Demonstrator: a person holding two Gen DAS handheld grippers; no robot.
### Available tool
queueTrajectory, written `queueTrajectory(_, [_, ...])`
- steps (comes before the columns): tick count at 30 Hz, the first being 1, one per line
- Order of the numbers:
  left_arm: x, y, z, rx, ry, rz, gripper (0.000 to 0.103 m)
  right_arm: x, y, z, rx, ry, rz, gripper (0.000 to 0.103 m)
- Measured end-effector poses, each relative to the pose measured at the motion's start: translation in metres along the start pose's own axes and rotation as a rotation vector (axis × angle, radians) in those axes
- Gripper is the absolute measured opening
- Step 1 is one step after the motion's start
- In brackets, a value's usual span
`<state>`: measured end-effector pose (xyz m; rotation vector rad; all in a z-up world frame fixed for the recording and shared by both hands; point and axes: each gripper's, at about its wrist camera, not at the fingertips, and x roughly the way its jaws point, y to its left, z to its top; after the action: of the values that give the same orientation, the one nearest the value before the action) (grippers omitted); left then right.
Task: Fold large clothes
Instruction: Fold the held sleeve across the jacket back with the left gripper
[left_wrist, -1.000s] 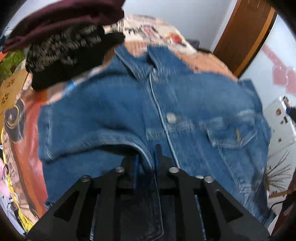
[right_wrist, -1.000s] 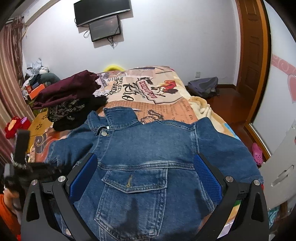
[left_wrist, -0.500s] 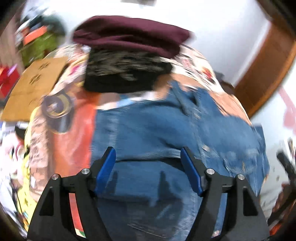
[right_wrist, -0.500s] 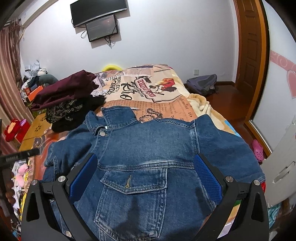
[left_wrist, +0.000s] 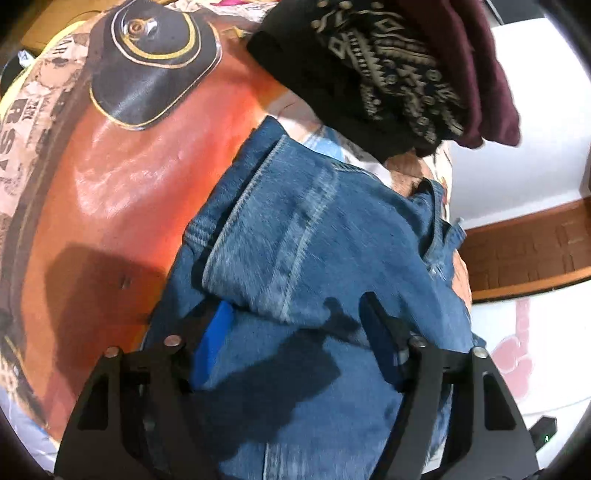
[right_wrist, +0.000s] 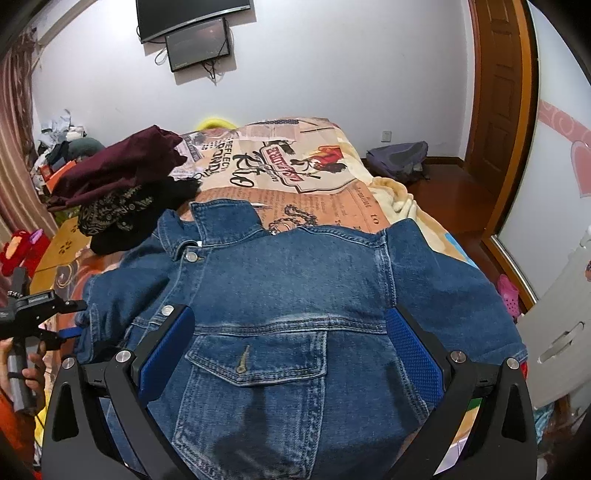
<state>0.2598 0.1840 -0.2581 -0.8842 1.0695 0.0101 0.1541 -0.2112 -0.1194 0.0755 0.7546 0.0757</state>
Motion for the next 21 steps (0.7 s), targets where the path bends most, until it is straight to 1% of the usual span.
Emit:
queueTrajectory(2, [0.004, -0.001, 0.004, -0.001, -0.034, 0.039, 0.043, 0.0, -0.003, 0.0, 0.0, 0.003, -0.006, 0.103])
queueTrajectory(3, [0.005, -0.002, 0.006, -0.005, -0.052, 0.058, 0.039, 0.001, -0.005, 0.0, 0.0, 0.003, -0.01, 0.103])
queueTrajectory(5, [0.005, -0.002, 0.01, -0.017, -0.073, 0.07, 0.021, 0.001, -0.009, 0.0, 0.004, 0.005, -0.018, 0.103])
queueTrajectory(6, [0.003, -0.005, 0.011, -0.009, -0.083, 0.079, 0.018, 0.001, -0.012, 0.0, 0.008, 0.005, -0.02, 0.103])
queueTrajectory(9, [-0.01, -0.028, 0.011, 0.063, -0.141, 0.121, 0.015, 0.0, -0.022, 0.0, 0.021, 0.002, -0.028, 0.103])
queueTrajectory(11, [-0.026, -0.056, 0.009, 0.135, -0.191, 0.135, 0.014, -0.001, -0.027, 0.0, 0.028, -0.001, -0.034, 0.103])
queueTrajectory(13, [-0.043, -0.081, 0.008, 0.201, -0.227, 0.11, 0.014, -0.002, -0.033, 0.001, 0.037, -0.006, -0.04, 0.103])
queueTrajectory(17, [-0.072, -0.152, 0.0, 0.344, -0.307, 0.049, 0.013, -0.007, -0.046, 0.002, 0.065, -0.018, -0.049, 0.103])
queueTrajectory(19, [-0.081, -0.185, -0.01, 0.414, -0.337, 0.026, 0.013, -0.01, -0.053, 0.001, 0.081, -0.026, -0.052, 0.103])
queueTrajectory(21, [-0.084, -0.223, -0.024, 0.492, -0.345, -0.013, 0.013, -0.014, -0.062, 0.001, 0.096, -0.029, -0.059, 0.103])
